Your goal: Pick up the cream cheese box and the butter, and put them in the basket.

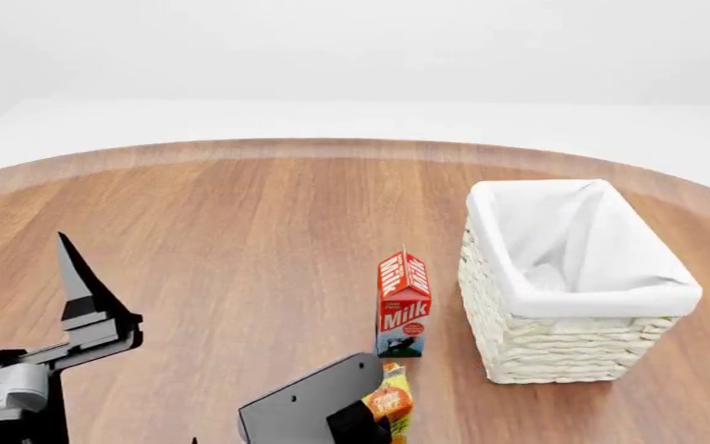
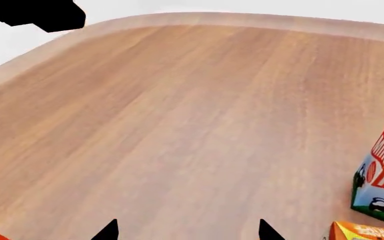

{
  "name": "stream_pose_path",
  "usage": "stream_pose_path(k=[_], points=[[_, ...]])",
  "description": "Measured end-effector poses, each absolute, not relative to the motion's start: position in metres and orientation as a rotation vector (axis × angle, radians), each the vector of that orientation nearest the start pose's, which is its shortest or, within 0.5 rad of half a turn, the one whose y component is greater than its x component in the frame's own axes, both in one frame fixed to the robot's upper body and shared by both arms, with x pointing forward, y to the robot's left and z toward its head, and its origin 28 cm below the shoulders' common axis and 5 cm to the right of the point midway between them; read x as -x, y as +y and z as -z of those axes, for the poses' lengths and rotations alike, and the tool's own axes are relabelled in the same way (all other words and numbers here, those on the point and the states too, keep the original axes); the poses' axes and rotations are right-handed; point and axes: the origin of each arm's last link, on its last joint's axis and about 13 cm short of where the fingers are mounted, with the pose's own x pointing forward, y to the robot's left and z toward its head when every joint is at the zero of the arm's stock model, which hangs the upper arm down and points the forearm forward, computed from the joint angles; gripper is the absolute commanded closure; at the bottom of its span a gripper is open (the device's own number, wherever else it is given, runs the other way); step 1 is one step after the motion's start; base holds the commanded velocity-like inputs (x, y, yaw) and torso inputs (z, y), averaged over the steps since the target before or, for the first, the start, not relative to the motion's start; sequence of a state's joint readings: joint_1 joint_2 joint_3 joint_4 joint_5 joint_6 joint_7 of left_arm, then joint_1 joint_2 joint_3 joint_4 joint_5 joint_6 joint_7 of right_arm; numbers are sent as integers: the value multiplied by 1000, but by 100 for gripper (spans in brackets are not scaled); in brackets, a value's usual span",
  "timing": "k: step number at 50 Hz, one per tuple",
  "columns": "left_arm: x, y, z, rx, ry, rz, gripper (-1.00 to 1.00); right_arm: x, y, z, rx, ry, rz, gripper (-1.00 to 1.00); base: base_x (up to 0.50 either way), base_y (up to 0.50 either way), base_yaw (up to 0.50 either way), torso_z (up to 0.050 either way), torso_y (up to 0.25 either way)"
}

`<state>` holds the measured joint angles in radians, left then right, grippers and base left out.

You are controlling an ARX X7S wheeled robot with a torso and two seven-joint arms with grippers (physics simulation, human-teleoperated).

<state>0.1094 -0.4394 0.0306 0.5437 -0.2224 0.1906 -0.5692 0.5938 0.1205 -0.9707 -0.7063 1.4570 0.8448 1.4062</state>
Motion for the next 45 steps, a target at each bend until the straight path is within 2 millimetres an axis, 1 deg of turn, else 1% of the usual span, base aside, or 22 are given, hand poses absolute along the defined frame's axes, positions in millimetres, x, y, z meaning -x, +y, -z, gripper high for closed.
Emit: stream_pose_path(k=[30,45], points=[[-179,258,-129,2,-611,-320,-100,-109,45,-151,47,502,-533,-100,0,0,0,0,0],[-180,258,-129,4,-608,-317,-100,-111,45,-135,63,542,-530,-100,0,0,0,0,0]])
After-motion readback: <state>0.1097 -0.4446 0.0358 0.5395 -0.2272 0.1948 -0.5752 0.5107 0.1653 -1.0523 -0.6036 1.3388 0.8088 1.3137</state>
